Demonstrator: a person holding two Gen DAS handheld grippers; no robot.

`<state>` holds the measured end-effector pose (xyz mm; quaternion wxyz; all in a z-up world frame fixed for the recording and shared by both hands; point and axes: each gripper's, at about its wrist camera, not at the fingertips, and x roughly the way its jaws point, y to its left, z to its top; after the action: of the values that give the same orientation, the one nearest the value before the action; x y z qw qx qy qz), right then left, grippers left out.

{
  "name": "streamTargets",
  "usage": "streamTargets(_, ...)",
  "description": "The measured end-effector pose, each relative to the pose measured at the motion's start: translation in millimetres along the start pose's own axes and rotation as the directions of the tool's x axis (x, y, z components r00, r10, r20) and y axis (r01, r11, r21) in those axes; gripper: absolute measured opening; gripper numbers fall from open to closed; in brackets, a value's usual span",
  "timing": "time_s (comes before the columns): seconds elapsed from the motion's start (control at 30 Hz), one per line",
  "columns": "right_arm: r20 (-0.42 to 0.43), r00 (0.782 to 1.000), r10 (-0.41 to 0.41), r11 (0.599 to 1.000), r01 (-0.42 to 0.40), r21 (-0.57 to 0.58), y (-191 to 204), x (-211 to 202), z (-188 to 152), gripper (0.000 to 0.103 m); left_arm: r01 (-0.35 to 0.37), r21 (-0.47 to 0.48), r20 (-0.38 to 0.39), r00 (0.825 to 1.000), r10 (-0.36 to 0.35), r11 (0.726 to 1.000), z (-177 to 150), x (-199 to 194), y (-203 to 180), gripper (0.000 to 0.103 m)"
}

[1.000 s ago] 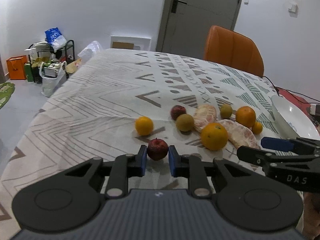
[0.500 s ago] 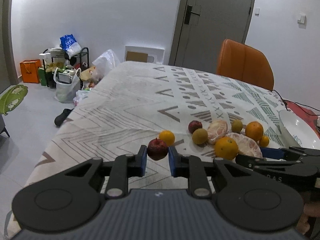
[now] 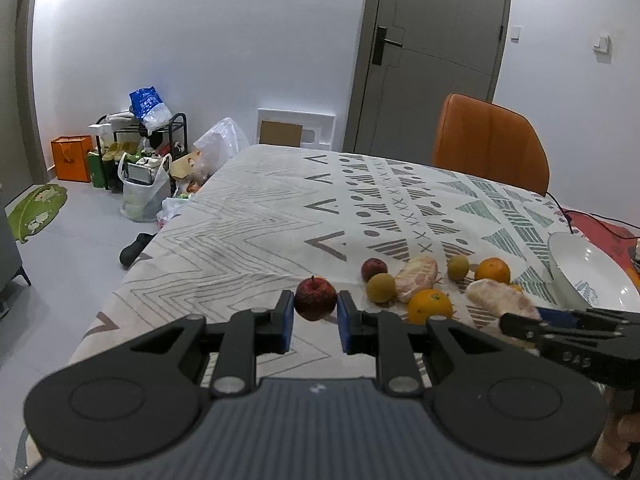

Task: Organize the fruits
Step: 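Carry the pomelo segment onto the white plate and open the right tool while the left tool carries the apple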

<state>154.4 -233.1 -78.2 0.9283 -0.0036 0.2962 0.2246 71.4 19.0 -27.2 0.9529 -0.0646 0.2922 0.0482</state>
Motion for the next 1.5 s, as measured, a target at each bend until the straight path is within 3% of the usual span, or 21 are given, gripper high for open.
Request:
streamTargets(0.43, 0.072, 0.996, -0.048, 0.997, 0.043, 0.064, -37.5, -42.1, -6.0, 0.037, 0.042, 0.046, 0.014, 0.999, -0.043, 0.998, 2.1, -4.1, -38.2, 0.021)
streamTargets(0.7, 0.092, 0.989, -0.117, 0.988, 0.106, 0.112, -68.0, -58.2, -9.5, 0.037, 0.080, 0.081, 0.012, 0.997, -0.082, 0.993, 1.3, 1.2, -64.5, 0.021)
streamTargets(1.5, 0.125, 0.938, -0.323, 0.934, 0.295, 0.203, -143.8, -86.2, -29.5, 0.037, 0.190, 0.205, -0.011, 0.981, -0.192, 0.960, 0.9, 21.5, -161.3, 0.021)
